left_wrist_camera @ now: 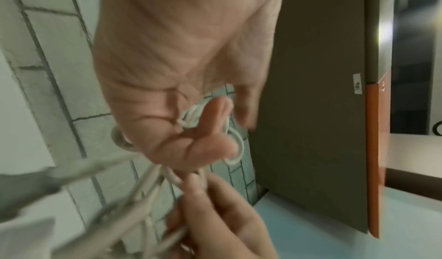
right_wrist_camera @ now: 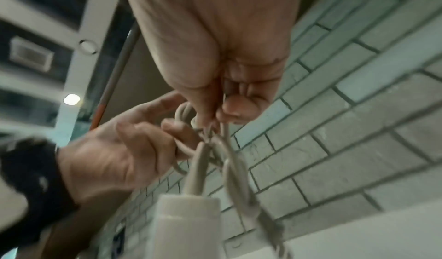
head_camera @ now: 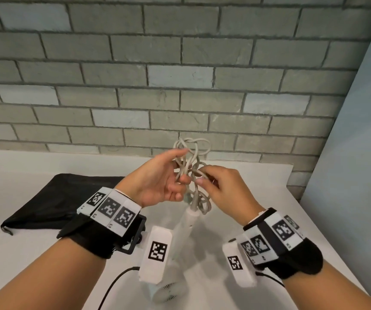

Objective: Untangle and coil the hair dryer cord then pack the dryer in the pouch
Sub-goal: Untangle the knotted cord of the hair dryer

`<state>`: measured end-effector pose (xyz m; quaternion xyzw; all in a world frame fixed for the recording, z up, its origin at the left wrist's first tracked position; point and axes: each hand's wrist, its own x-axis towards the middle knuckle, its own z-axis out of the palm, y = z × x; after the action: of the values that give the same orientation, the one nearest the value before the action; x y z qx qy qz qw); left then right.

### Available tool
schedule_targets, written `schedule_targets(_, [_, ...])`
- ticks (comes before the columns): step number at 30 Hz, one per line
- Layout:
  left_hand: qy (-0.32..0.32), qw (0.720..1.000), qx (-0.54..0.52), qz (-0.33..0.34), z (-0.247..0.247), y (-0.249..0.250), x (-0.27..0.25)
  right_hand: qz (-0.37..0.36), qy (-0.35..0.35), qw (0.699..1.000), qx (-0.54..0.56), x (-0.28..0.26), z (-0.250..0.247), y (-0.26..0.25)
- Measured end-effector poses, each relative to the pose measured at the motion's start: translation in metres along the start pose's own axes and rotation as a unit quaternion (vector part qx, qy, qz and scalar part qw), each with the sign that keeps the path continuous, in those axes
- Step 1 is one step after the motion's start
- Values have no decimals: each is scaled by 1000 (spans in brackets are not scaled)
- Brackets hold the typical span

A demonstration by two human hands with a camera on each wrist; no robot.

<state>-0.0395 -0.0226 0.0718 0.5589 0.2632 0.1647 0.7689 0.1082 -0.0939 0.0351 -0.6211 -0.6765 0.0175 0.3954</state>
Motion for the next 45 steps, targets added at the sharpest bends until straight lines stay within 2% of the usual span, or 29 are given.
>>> schedule_targets(2, [49,996,68,34,-2,-3,-1,33,40,990,131,0,-5,2])
schedule_targets(5, [148,980,117,55,-8,-12,5,74,66,946,310,-1,-18,0])
schedule_targets(7, [196,971,121,57,-11,-16,7,79,36,916,392,-7,-22,1])
schedule_targets(10, [215,970,89,65,-16,-18,8,78,-34,887,453,-22,-23,10])
schedule_targets(12, [213,973,63,65,-18,-19,9,69,-36,912,403,-30,-21,14])
schedule_targets(14, [208,976,32,59,-18,-21,10,46,-21,956,287,-36,-22,17])
schedule_targets(15, [209,976,18,56,-19,-21,10,37,-12,967,250,-39,-23,18])
schedule_targets(16, [214,975,10,55,-19,-22,11,33,1,967,253,-42,-24,19])
schedule_targets(18, [224,972,9,62,-22,-24,11,52,31,942,330,-47,-27,24])
schedule_targets(21, [208,973,0,101,-26,-27,10,109,64,902,413,-56,-28,36])
schedule_targets(26, [167,971,-33,168,-28,-26,6,162,58,795,582,-60,-32,46])
schedule_targets(28, [163,967,-43,191,-29,-23,3,175,55,791,584,-59,-28,47])
schedule_targets(32, [120,966,-3,228,-26,-16,-1,196,-1,829,524,-58,-16,40])
schedule_targets(35, [74,970,43,228,-23,-10,-5,206,-24,844,494,-52,-9,31])
schedule_targets(38, [5,977,76,199,-23,-8,-8,227,-15,829,512,-41,-5,22])
schedule_targets(41, [-66,982,59,165,-22,-13,-9,256,-40,804,536,-31,-7,18])
schedule_targets(43, [-65,986,46,149,-22,-16,-9,249,-42,798,548,-29,-9,17])
schedule_targets(45, [-36,989,48,135,-25,-19,-8,228,-37,800,553,-29,-14,16])
